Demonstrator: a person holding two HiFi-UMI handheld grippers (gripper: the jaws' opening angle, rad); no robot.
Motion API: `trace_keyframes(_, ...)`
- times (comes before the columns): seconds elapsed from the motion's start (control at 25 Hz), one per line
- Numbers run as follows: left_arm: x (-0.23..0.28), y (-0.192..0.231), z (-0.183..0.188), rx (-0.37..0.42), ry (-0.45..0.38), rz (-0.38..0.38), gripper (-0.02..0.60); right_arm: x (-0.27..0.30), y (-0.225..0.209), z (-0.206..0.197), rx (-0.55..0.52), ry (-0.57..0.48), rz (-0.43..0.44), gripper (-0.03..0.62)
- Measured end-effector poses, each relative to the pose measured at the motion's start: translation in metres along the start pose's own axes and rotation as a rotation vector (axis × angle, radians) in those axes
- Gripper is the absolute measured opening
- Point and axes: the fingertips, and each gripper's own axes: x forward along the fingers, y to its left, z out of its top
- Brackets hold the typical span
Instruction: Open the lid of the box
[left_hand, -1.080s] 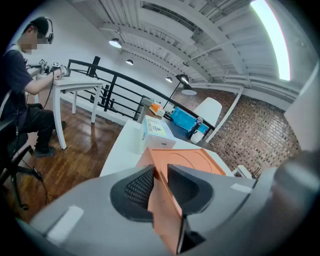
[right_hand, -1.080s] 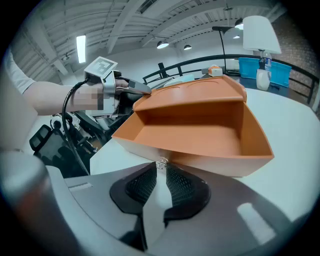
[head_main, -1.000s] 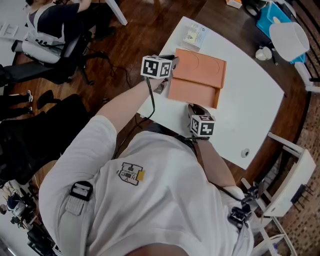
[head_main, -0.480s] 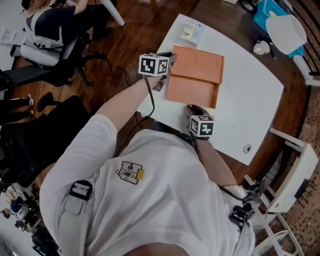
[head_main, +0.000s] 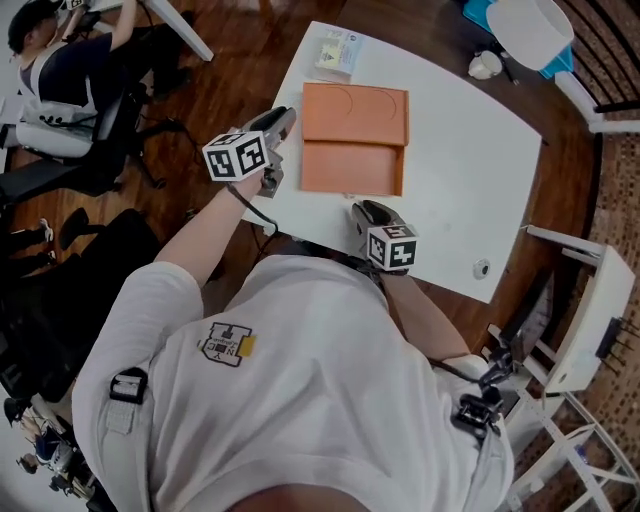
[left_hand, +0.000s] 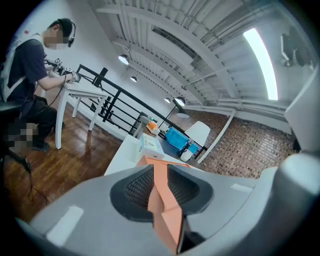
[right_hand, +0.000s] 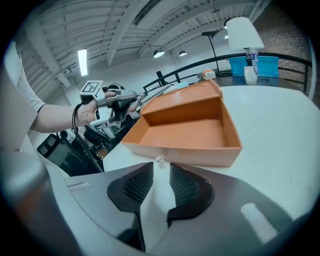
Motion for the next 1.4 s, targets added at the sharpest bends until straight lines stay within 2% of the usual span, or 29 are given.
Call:
trace_keyframes(0.04, -0.016, -0.004, -0.007, 0.003, -0.006, 0.0, 0.08, -0.005, -0.002, 0.001, -0.005, -0.021, -0.001, 0.085)
trace_keyframes(0.12, -0.046, -0.012, -0.034, 0.027, 0.02, -0.008, 0.0, -0.014, -0.007, 0.002, -0.02, -0.055, -0.007, 0.03)
trace_keyframes(0.28, -0.076, -0.041, -0.113, 0.112, 0.155, -0.05, 0.0, -0.026, -0.018, -0.002, -0.046, -0.084, -0.012, 0.0)
trace_keyframes(0.4, -0.071, -0.066, -0.172, 0.12, 0.277, -0.096, 0.0, -0.033, -0.025, -0.007, -0.064, -0.09, -0.007, -0.002)
trace_keyframes(0.56, -0.052, -0.089, -0.215, 0.178, 0.388, -0.143, 0.0, -0.037, -0.032, -0.009, -0.081, -0.088, -0.008, -0.002)
trace_keyframes(0.76, -0.036, -0.094, -0.227, 0.199, 0.417, -0.137, 0.0, -0.038, -0.037, -0.009, -0.093, -0.084, -0.001, -0.002)
trace_keyframes(1.4, -0.034, -0.091, -0.23, 0.197, 0.411, -0.121, 0.0, -0.039, -0.036, -0.004, -0.118, -0.103, 0.0, -0.002)
